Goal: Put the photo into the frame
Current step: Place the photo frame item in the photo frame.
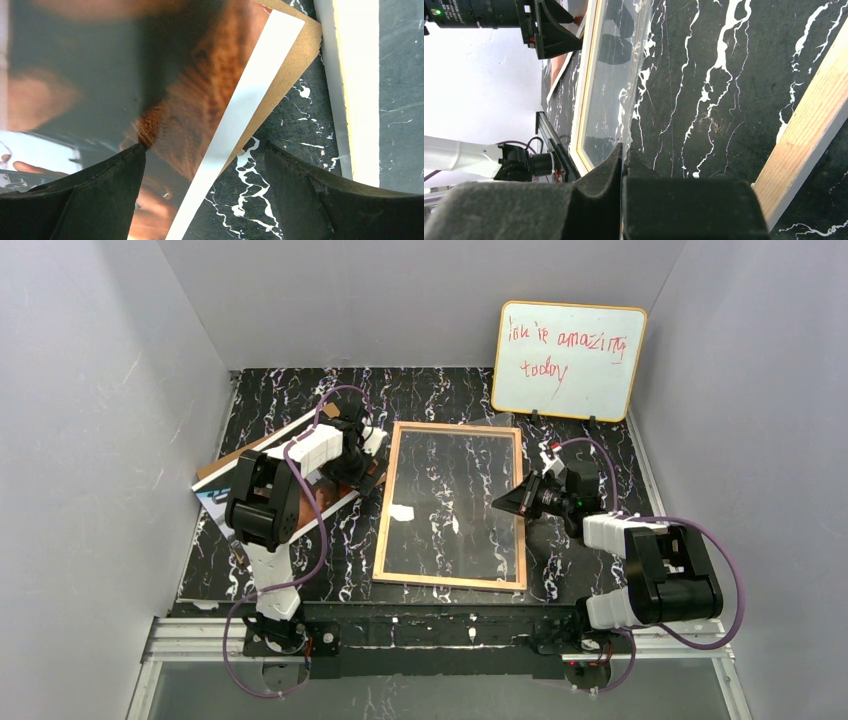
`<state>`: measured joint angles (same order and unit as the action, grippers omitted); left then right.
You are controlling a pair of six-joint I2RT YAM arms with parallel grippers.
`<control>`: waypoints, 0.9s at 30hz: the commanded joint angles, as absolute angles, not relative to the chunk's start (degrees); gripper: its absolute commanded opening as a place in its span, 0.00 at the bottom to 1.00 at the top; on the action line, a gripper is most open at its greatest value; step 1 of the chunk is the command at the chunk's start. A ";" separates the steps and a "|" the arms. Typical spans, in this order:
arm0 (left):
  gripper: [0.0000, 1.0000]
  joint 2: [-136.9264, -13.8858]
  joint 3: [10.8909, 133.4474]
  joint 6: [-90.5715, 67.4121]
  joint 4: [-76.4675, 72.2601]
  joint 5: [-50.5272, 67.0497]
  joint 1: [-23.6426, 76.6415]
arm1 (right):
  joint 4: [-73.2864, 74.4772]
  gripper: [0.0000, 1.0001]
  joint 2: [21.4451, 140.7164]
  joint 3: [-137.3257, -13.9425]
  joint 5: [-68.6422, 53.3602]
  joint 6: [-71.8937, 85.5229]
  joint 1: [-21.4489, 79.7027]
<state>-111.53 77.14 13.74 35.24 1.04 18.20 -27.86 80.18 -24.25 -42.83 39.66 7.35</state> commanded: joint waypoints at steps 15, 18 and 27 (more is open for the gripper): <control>0.86 -117.59 74.75 13.10 36.74 7.22 19.51 | -39.03 0.01 78.02 -20.81 -44.01 41.57 7.12; 0.86 -117.58 74.83 13.10 36.76 7.29 19.51 | -38.60 0.01 78.34 -21.08 -43.00 41.40 7.12; 0.85 -117.86 74.92 13.13 36.90 7.14 19.62 | -36.57 0.01 79.30 -21.36 -41.04 40.47 7.12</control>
<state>-112.05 77.89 13.76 36.03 0.89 18.24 -35.51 79.07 -20.67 -42.30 41.63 7.20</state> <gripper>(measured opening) 0.860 0.064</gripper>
